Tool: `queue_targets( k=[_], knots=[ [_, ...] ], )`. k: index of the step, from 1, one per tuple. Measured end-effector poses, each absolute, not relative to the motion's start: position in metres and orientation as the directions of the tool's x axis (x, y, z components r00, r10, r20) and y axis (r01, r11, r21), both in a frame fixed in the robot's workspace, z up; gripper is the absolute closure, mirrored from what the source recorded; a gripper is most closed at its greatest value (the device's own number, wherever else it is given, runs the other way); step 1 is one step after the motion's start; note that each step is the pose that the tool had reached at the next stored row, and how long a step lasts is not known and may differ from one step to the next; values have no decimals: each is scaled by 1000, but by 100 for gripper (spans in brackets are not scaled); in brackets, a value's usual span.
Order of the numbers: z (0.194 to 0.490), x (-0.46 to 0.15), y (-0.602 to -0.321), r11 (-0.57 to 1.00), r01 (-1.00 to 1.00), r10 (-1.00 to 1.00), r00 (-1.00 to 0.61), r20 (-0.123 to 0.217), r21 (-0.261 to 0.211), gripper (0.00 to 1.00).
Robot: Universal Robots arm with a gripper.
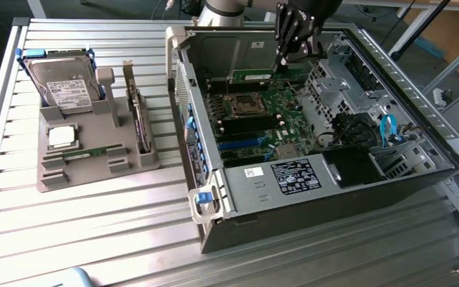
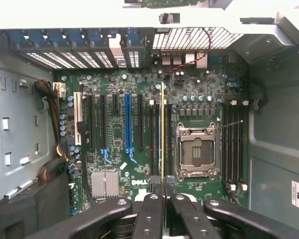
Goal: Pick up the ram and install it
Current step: 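Insert the ram into the slot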
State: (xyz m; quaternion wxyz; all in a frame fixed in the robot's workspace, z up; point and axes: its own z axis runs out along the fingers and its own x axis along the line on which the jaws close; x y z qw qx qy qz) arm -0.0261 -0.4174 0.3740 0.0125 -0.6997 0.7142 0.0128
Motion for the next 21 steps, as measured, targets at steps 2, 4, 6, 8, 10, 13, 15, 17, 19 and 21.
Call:
queue_targets(
  k=[2,4,6,8,10,13,15,17,19,21],
  knots=[
    [370,-26,-417,21,-1000,-999,-21,-36,1,88],
    [367,-26,-417,21,-1000,-999,-21,-36,1,88],
    [363,-26,-417,21,-1000,-999,-21,-36,1,88],
    [359,-26,-417,21,-1000,-999,-21,-36,1,88],
    [355,-26,-417,21,-1000,-999,-21,-36,1,88],
    [351,-26,-417,21,-1000,-999,-21,-36,1,88],
    [348,-26,-417,21,-1000,-999,-21,-36,1,88],
    [345,-26,-417,21,-1000,-999,-21,-36,1,88],
    [341,-26,-417,21,-1000,-999,-21,-36,1,88],
    [338,-26,-417,21,-1000,-999,-21,-36,1,88]
  ],
)
